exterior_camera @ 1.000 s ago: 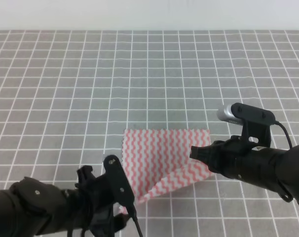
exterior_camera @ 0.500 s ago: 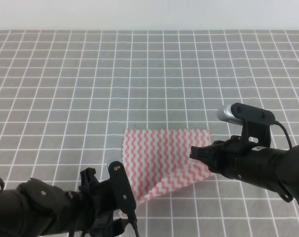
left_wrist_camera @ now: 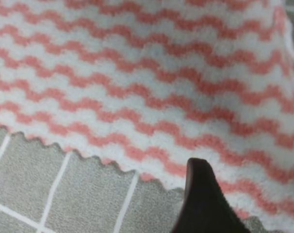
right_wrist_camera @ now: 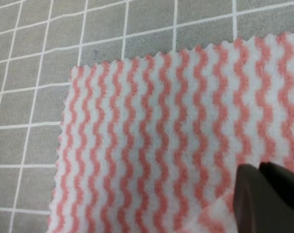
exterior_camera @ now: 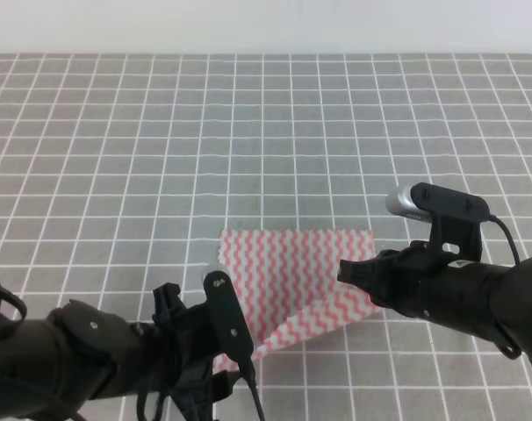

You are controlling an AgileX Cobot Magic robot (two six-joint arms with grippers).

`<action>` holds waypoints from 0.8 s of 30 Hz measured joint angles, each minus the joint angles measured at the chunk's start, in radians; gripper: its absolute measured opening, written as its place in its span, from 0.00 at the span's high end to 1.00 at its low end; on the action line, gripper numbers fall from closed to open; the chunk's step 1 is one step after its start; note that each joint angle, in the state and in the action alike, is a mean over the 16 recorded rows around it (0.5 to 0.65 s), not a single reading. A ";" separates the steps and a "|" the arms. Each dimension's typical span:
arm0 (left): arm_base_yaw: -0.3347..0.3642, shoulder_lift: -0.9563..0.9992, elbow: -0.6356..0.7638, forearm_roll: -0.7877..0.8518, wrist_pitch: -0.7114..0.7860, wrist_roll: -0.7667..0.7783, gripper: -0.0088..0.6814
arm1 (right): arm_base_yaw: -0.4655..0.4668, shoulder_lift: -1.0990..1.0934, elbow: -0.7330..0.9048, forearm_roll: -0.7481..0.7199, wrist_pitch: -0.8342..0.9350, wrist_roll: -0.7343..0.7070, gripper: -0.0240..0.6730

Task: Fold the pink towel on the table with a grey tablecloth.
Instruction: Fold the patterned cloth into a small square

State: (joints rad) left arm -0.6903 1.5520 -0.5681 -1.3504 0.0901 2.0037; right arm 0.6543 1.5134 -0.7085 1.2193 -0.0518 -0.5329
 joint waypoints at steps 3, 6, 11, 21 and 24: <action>0.000 0.009 -0.005 0.000 -0.005 0.000 0.45 | 0.000 0.000 0.000 0.000 0.000 0.000 0.99; 0.000 0.013 -0.006 0.000 -0.013 0.001 0.49 | 0.000 0.000 0.000 0.000 0.001 0.000 0.99; 0.000 0.015 -0.006 0.000 -0.025 0.000 0.62 | 0.000 -0.001 0.000 0.000 0.002 0.000 0.99; 0.000 0.009 -0.017 -0.008 -0.044 -0.009 0.93 | 0.000 0.000 0.000 0.001 -0.005 0.000 0.99; 0.000 0.010 -0.030 -0.024 -0.057 -0.019 0.97 | -0.003 0.000 0.000 0.002 -0.008 0.000 0.99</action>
State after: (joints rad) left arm -0.6903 1.5616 -0.5983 -1.3747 0.0328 1.9852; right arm 0.6508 1.5134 -0.7086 1.2213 -0.0600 -0.5328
